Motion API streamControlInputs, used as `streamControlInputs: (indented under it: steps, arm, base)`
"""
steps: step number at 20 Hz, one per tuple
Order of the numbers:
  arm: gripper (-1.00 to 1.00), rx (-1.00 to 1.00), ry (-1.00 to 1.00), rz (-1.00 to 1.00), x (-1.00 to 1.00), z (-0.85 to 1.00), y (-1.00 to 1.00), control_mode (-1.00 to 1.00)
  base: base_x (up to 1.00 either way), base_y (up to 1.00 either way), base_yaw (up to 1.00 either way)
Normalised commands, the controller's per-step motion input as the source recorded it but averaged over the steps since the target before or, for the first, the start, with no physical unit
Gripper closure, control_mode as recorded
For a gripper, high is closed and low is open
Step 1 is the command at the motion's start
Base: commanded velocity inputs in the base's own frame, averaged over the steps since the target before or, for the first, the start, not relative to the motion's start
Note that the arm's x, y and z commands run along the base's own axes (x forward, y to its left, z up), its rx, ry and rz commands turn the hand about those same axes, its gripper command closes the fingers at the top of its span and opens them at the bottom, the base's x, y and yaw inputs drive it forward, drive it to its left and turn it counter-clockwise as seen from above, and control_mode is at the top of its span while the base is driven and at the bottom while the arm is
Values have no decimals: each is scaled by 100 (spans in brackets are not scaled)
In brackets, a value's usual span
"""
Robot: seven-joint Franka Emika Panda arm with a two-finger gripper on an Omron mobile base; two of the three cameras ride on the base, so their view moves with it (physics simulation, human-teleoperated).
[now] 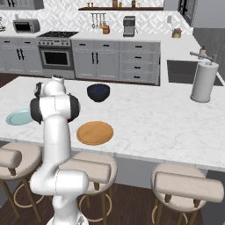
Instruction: Pick the chicken drumstick and lemon from their plates and place them in the bowl. Then put the bowl in the fridge.
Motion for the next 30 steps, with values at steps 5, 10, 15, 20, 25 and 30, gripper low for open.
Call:
streamControlInputs:
  steps: [5,10,15,20,25,30]
  arm:
    - [-100,-2,0,0,-57,0,-26,-100]
    - [-100,-1,-1,0,-40,61,-60,-100]
    - [-100,0,0,-2,-48,22,-78,-100]
    - [-100,0,1,-28,-7,-10,-49,-100]
    - [-100,0,0,-32,33,-21,-22,-100]
    - [-100,1,0,-31,48,-30,2,-100]
  base:
    - [0,0,0]
    - [0,0,0]
    - [0,0,0]
    - [0,0,0]
    - [0,0,0]
    - [0,0,0]
